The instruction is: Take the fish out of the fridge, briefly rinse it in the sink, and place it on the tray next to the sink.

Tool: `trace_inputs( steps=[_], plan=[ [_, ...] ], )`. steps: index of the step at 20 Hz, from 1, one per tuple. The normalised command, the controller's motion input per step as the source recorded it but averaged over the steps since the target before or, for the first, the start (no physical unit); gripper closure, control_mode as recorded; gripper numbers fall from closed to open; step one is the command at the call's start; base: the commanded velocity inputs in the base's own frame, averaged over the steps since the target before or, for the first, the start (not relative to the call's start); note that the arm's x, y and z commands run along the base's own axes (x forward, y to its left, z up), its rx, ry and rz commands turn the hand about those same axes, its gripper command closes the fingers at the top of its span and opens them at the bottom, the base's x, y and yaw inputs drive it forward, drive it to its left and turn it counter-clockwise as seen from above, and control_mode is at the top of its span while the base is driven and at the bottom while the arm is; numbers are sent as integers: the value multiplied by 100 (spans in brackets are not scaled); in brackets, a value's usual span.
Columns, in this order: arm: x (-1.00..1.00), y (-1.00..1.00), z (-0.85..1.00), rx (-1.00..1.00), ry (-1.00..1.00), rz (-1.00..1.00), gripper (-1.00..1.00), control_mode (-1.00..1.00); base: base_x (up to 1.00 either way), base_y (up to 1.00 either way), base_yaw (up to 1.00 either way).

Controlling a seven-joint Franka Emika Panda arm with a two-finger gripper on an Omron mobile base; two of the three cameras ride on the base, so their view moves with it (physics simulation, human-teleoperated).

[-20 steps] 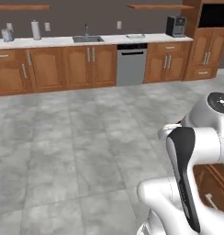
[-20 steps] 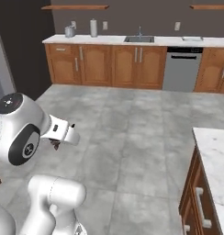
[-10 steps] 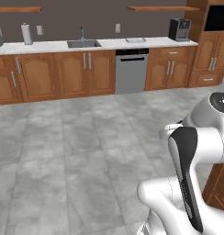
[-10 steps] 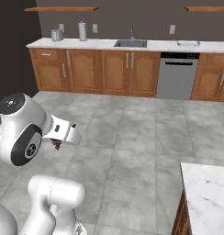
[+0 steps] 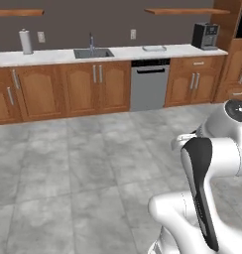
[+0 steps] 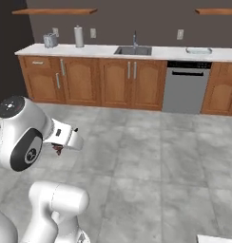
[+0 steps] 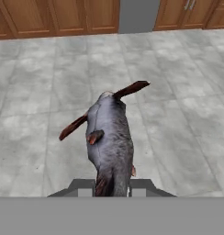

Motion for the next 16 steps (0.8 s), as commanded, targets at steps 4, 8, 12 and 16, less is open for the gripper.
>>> trace_inputs(
  steps=[4,8,12,16],
  plan=[
    [0,0,0,0,0,0,100,100,100,-12,0],
    [0,0,0,0,0,0,100,100,100,-12,0],
    [0,0,0,0,0,0,100,100,100,-15,0],
    [0,0,0,0,0,0,100,100,100,-24,0]
  ],
)
